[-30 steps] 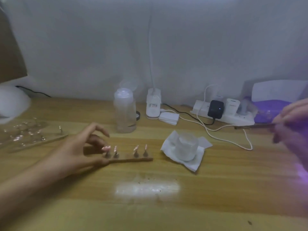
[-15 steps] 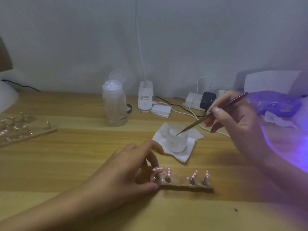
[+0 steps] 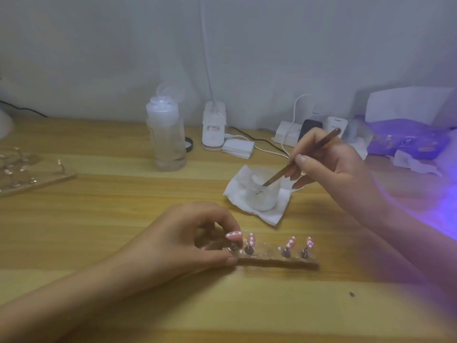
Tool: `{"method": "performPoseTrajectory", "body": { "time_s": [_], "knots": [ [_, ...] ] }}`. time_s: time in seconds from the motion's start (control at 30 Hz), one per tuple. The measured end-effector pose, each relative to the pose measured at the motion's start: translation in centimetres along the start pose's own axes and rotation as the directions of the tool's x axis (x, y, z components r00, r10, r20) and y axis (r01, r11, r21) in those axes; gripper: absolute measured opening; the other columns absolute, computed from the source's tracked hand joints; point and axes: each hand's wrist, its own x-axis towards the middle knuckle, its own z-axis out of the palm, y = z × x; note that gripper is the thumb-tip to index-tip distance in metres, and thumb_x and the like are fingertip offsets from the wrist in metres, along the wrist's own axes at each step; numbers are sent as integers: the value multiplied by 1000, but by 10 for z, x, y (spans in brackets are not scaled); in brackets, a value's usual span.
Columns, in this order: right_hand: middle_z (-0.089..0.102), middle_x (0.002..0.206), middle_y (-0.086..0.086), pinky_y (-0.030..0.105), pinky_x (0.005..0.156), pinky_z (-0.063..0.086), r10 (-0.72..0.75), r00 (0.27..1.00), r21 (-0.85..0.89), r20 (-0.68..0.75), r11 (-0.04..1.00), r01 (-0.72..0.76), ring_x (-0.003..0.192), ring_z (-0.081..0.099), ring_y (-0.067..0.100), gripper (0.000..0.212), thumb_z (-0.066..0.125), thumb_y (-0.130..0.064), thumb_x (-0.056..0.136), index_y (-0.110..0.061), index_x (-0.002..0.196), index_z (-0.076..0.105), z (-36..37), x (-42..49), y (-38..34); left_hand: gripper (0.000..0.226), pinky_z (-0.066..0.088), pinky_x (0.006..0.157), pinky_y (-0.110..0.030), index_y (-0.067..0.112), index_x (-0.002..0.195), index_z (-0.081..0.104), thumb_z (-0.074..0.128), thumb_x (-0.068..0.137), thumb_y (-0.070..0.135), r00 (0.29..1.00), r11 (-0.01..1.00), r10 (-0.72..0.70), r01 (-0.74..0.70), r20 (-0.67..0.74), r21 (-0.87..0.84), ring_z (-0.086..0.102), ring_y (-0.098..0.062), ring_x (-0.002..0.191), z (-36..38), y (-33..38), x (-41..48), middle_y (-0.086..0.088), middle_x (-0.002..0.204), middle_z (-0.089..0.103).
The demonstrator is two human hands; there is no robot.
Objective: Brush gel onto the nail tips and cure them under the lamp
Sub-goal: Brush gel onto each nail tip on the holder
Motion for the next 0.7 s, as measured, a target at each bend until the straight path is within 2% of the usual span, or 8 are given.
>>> {"method": "performPoseTrajectory", "body": {
  "time_s": [0.07,0.17,0.37,0.5,0.6,0.7],
  "knots": [
    [68,77,4,35,67,59,-5,999,40,-32,999,7,77,67,20,8,52,-16,91,-11,88,57,-3,0,0,22,44,77,-14,31,87,74,88,73,20,999,996,28,-24,-45,86,60,-7,92,1,-1,-1,20,90,70],
    [66,76,4,32,65,58,-7,997,84,-71,996,13,75,66,17,8,50,-14,92,-9,88,55,-7,0,1,22,41,79,-15,38,85,71,86,72,28,992,989,29,-10,-127,150,54,-6,98,0,-5,-2,27,93,68],
    [66,72,0,26,58,55,35,980,194,-195,981,3,71,65,17,7,51,-18,93,-13,89,54,-5,-4,11,20,39,79,-8,37,85,71,85,72,29,996,998,3,2,-90,57,58,-5,100,-4,-11,1,26,95,68],
    [66,73,1,25,55,53,104,959,298,-264,954,-22,72,63,15,7,51,-19,91,-19,86,56,-4,-9,20,8,47,80,-17,32,82,75,82,79,31,996,1000,3,-5,-87,-21,66,-8,92,-4,-12,4,19,91,72],
    [64,75,1,26,53,52,160,950,393,-268,919,-44,72,61,15,12,48,-15,88,-20,82,58,-4,-11,26,16,50,77,-20,29,77,74,81,77,43,992,996,2,-13,-122,-86,68,-13,84,-2,-11,4,12,85,72],
    [64,78,1,27,53,53,181,945,457,-274,889,-38,71,61,13,16,44,-8,92,-17,84,55,-5,-12,29,15,52,78,-29,28,74,73,75,81,42,984,995,82,-89,-159,-37,67,-18,84,-1,-12,2,7,86,69]
  ]
}}
